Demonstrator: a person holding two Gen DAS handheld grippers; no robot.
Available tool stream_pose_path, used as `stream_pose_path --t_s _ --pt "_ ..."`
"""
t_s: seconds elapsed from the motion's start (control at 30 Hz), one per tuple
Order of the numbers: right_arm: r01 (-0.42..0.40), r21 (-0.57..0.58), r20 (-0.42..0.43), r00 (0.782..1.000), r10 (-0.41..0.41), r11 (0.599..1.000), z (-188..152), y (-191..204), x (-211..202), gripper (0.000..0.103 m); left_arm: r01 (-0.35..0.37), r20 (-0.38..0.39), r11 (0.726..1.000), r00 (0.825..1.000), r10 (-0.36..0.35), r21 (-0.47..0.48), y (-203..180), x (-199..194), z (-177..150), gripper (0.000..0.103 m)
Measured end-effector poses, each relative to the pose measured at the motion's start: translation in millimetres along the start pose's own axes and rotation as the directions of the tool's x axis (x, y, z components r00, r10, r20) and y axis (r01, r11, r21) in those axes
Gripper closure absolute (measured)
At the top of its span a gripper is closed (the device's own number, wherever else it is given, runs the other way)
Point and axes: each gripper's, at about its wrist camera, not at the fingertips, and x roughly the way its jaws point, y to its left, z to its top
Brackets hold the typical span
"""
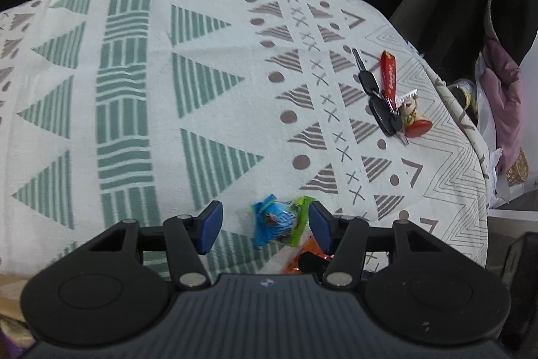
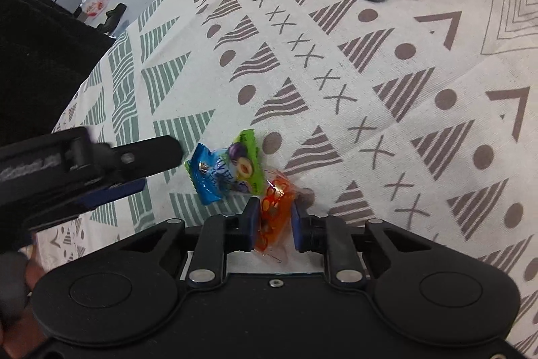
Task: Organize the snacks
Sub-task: 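Grasp the blue candy with the left gripper while the right gripper grasps the orange candy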
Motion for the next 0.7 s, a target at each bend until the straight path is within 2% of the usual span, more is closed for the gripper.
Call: stream_pose_path --t_s 0.23,0.4,0.43,0.5,0.63,0.7 --pt "0.043 -0.036 0.009 0.999 -0.042 0.998 -0.4 -14.7 -14.8 0.085 -0.007 -0.027 1.000 1.000 0.007 0.008 -13.1 21.6 -5.0 0.047" --pt "0.094 -0.067 0.020 0.996 -0.092 0.993 -1.9 -24.7 -23.5 0.085 -0.038 -0.038 0.999 0.999 0.037 -0.004 -17.9 38.0 -10.2 0.049" --pt "0.109 -0.073 0.025 0.994 -0.108 0.991 -2.4 -26.7 -25.0 0.085 -0.044 -0.043 0.999 0.998 0.044 -0.016 -17.4 40.9 -11.1 0.053" --pt "0.133 -0.080 0.031 0.991 -0.131 0.988 -2.9 -29.6 -26.7 0.083 -0.050 -0.057 0.998 0.997 0.048 -0.041 -15.6 46.1 -13.0 0.075" --pt "0.140 -0.061 0.025 0.990 -0.139 0.988 -4.0 -34.3 -24.9 0.077 -0.057 -0.037 0.997 0.998 0.055 -0.059 -13.9 45.0 -17.4 0.077" --pt "0.135 -0.064 0.022 0.991 -0.134 0.989 -5.1 -33.9 -21.2 0.077 -0.062 -0.026 0.996 0.998 0.060 -0.063 -13.4 40.7 -18.5 0.078"
